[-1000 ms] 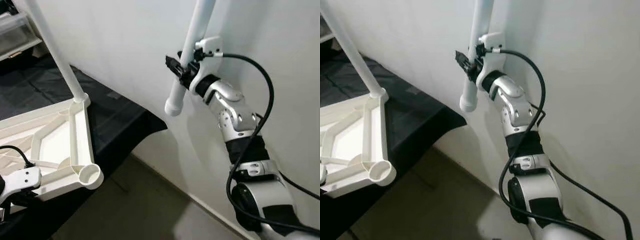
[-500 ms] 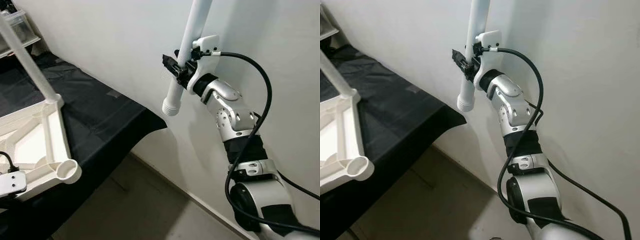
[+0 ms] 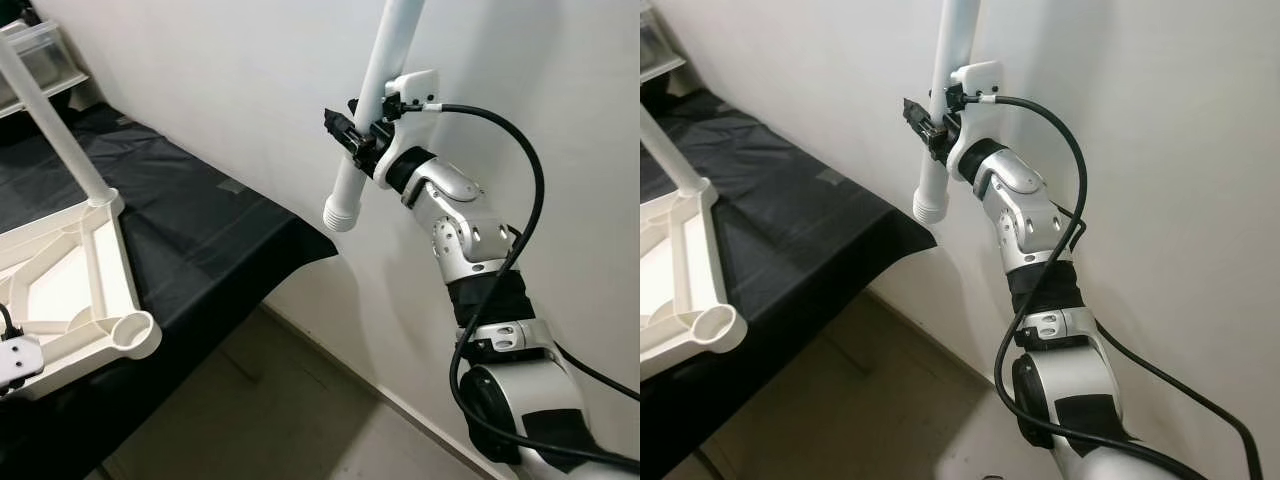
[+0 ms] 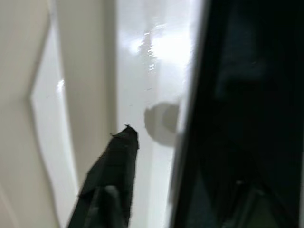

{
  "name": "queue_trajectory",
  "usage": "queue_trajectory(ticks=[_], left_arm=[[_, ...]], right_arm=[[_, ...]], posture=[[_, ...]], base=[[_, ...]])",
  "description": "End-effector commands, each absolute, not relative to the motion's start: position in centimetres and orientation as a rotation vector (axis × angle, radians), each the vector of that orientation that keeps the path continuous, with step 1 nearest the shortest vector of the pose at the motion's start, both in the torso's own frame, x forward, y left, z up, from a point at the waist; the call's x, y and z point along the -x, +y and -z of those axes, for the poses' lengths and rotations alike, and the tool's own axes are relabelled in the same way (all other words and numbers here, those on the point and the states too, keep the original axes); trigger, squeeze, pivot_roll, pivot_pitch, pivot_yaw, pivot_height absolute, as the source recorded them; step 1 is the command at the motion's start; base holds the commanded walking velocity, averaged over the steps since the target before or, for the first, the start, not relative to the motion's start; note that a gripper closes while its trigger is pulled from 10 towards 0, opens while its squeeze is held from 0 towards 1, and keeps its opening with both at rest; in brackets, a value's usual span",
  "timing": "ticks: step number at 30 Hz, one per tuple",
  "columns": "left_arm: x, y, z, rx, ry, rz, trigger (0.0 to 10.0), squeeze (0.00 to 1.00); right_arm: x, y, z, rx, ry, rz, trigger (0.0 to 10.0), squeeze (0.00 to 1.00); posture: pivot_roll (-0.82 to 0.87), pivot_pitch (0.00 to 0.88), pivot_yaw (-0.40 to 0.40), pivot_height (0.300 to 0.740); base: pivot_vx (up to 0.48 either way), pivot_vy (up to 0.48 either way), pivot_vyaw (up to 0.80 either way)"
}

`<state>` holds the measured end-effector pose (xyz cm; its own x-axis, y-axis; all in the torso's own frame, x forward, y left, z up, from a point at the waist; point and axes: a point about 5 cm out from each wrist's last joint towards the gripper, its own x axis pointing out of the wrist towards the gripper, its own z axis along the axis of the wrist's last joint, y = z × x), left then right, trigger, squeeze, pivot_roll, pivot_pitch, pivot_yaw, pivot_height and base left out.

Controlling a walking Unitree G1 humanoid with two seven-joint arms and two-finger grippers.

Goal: Building children table

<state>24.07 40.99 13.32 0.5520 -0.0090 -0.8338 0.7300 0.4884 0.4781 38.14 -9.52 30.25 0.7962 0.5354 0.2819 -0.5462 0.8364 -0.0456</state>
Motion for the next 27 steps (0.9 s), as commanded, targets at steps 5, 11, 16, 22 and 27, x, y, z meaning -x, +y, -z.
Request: queue_trajectory(ticks=[5,11,16,22,27], left_arm=[[-24.5,40.3,-13.4,-0.917,0.886,0.590,10.0,0.00],[-26.6,38.4,-16.2,-0.838,0.816,0.718,10.0,0.00],[-27.7,36.6,-18.7,-0.858,0.741,0.799,10.0,0.00],[-28.3,33.7,-22.8,-0.887,0.593,0.840,10.0,0.00],[-30.2,28.9,-25.7,-0.822,0.014,0.635,10.0,0.00]], right_arm=[[-37.7,-8.6,-30.3,-0.049,-0.309,-0.620,10.0,0.00],[-37.6,-8.2,-29.8,-0.070,-0.294,-0.637,10.0,0.00],[-37.5,-7.9,-29.2,-0.085,-0.280,-0.655,10.0,0.00],[-37.4,-7.6,-28.2,-0.088,-0.264,-0.663,10.0,0.00],[-37.0,-7.4,-27.5,-0.055,-0.285,-0.656,10.0,0.00]], posture=[[-0.03,0.122,0.058,0.740],[-0.03,0.101,0.054,0.740],[-0.03,0.086,0.053,0.740],[-0.02,0.063,0.047,0.740],[-0.03,0.034,0.044,0.740]], base=[[0.000,0.000,0.00],[0.000,0.000,0.00],[0.000,0.000,0.00],[0.000,0.000,0.00],[0.000,0.000,0.62]])
